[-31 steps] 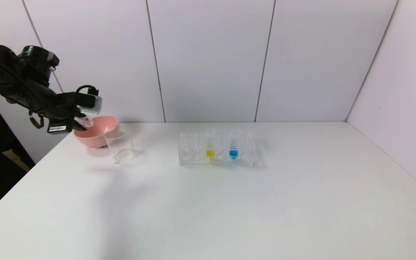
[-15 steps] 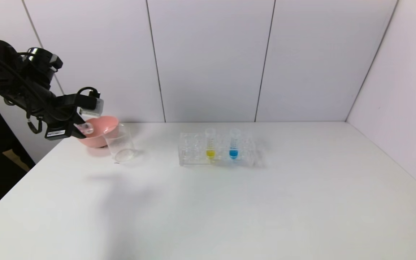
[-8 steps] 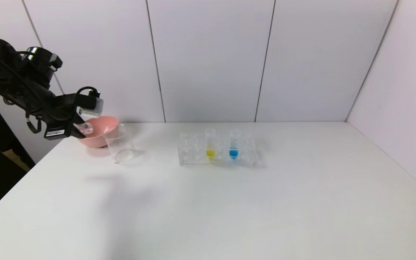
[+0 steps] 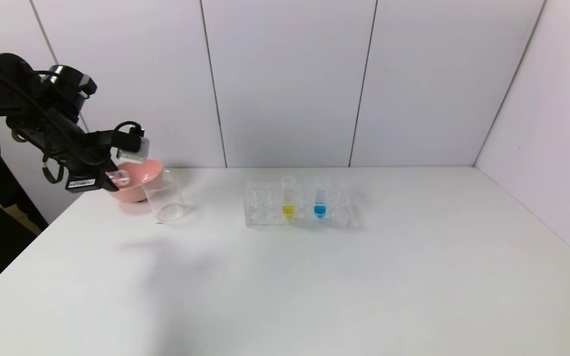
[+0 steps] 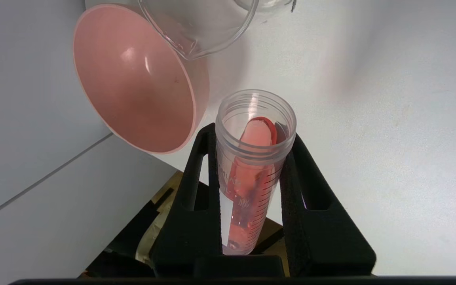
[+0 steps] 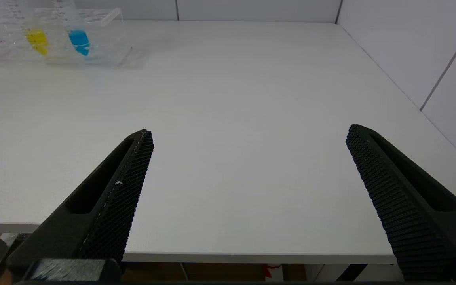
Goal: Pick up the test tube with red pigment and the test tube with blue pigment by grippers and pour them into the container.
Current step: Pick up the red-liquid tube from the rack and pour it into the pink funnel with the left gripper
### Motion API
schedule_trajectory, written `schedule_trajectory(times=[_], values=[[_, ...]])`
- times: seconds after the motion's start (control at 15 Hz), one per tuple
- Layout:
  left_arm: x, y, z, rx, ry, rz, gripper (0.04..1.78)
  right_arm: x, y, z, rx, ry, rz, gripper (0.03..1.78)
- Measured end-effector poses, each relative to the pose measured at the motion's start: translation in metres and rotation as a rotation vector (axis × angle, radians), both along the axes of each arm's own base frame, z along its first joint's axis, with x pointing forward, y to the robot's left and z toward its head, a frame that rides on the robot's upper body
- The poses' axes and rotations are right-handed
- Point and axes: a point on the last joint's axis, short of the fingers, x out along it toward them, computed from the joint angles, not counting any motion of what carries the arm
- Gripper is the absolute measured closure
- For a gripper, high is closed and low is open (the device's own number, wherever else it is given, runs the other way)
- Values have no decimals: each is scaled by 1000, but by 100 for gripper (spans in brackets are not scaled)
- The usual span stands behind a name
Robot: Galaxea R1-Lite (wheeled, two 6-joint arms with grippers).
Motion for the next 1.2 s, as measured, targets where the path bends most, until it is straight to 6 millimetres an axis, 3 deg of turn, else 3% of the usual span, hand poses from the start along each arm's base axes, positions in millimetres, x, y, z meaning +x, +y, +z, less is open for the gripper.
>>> schedule_trajectory(times=[1.2], values=[[9, -2, -3, -83, -32, 124, 138, 0, 0, 0, 0, 0, 0, 4]])
